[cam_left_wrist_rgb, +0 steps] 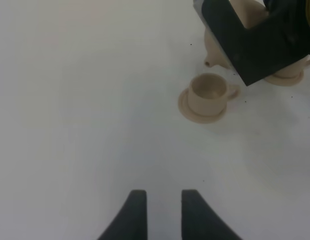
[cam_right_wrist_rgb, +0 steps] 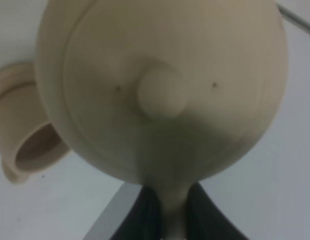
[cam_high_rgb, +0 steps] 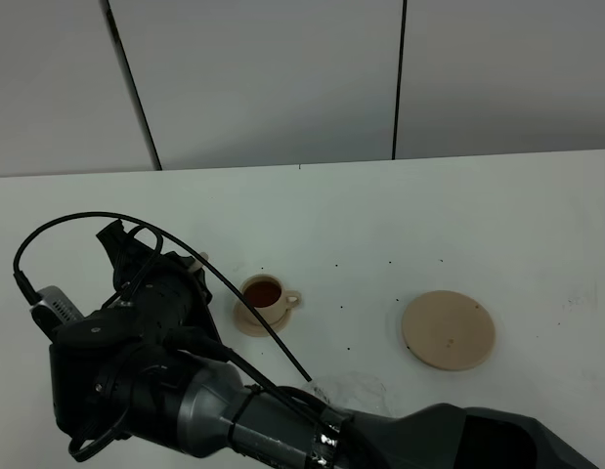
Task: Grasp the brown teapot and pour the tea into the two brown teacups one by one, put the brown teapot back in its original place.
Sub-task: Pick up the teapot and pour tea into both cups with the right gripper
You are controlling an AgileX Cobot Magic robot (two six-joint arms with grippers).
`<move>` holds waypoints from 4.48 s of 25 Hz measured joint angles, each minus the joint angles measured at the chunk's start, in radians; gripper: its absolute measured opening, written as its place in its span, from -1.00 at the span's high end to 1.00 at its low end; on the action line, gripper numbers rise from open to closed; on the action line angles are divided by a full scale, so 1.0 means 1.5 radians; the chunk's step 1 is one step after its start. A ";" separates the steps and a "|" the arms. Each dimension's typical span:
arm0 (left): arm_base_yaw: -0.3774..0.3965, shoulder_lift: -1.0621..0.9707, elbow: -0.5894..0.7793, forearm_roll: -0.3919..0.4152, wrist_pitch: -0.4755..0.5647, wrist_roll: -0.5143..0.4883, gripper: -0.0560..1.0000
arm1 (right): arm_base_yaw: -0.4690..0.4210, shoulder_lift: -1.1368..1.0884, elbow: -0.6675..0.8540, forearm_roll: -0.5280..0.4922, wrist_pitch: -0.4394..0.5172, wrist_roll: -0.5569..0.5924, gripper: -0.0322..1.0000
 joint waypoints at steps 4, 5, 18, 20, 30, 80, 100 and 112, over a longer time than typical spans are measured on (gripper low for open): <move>0.000 0.000 0.000 0.000 0.000 -0.001 0.44 | 0.001 0.000 0.000 -0.015 0.008 -0.009 0.76; 0.000 0.000 0.000 0.000 0.000 -0.001 0.44 | 0.001 0.000 0.000 -0.019 0.008 -0.009 0.76; 0.000 0.000 0.000 0.000 0.000 -0.001 0.44 | 0.014 0.001 0.000 -0.064 0.015 -0.025 0.76; 0.000 0.000 0.000 0.000 0.000 -0.001 0.44 | 0.015 0.006 0.000 -0.074 0.012 -0.025 0.76; 0.000 0.000 0.000 0.000 0.000 -0.001 0.44 | 0.021 0.014 0.005 -0.100 0.000 -0.025 0.76; 0.000 0.000 0.000 0.000 0.000 -0.001 0.44 | 0.021 0.015 0.047 -0.164 -0.007 -0.041 0.76; 0.000 0.000 0.000 0.000 0.000 0.000 0.44 | 0.021 0.015 0.049 -0.183 -0.037 -0.071 0.76; 0.000 0.000 0.000 0.000 0.000 0.000 0.44 | 0.021 0.015 0.049 -0.184 -0.023 -0.091 0.76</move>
